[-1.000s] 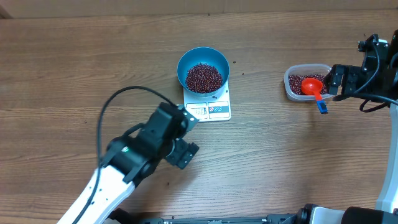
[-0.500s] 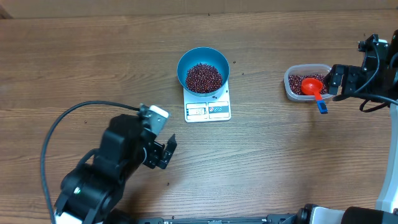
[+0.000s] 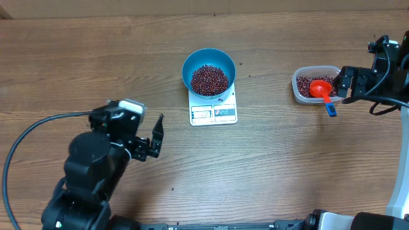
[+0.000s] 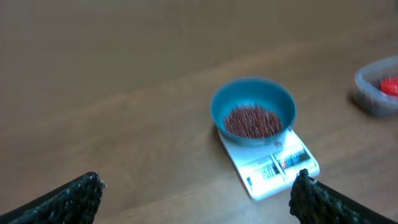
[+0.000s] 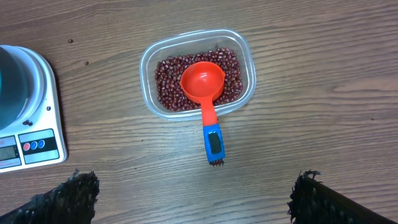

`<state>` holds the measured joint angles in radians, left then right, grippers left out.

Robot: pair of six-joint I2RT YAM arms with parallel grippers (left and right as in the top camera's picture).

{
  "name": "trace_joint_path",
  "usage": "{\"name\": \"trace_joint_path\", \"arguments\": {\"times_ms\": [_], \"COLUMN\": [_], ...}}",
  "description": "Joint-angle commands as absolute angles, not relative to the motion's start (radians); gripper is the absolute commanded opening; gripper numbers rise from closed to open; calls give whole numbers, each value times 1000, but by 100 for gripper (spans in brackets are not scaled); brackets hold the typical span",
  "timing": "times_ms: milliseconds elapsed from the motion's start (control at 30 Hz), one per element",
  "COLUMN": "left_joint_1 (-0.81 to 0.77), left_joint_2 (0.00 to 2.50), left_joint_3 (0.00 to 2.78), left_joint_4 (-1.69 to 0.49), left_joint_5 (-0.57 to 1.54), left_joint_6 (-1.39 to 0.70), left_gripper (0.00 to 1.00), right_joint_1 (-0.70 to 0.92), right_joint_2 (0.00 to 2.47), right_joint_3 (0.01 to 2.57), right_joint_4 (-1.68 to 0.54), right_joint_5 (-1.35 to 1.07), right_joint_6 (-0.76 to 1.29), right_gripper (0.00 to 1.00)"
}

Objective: Scoop item into bowl and weigh 150g on scale

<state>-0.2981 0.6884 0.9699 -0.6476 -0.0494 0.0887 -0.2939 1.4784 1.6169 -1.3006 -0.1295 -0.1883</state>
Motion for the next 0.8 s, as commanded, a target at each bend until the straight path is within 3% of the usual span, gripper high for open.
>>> {"name": "trace_joint_path", "arguments": {"times_ms": [0, 433, 767], "left_joint_1": [-275, -198, -118], "left_joint_2": [640, 469, 348], "left_joint_3": [900, 501, 303], "left_joint_4": [-569, -35, 194], "left_joint_5": [-47, 21, 22], "left_joint_6": [97, 33, -5], "left_gripper": [99, 99, 99], "right_joint_1": [-295, -295, -295], "right_joint_2": [1475, 1475, 1475], "right_joint_3": [1637, 1637, 1637], "right_joint_4": [-1296, -1296, -1296], "right_joint_5": [-124, -124, -124], "right_joint_6": [-196, -196, -196], "right_gripper": [100, 100, 100]}}
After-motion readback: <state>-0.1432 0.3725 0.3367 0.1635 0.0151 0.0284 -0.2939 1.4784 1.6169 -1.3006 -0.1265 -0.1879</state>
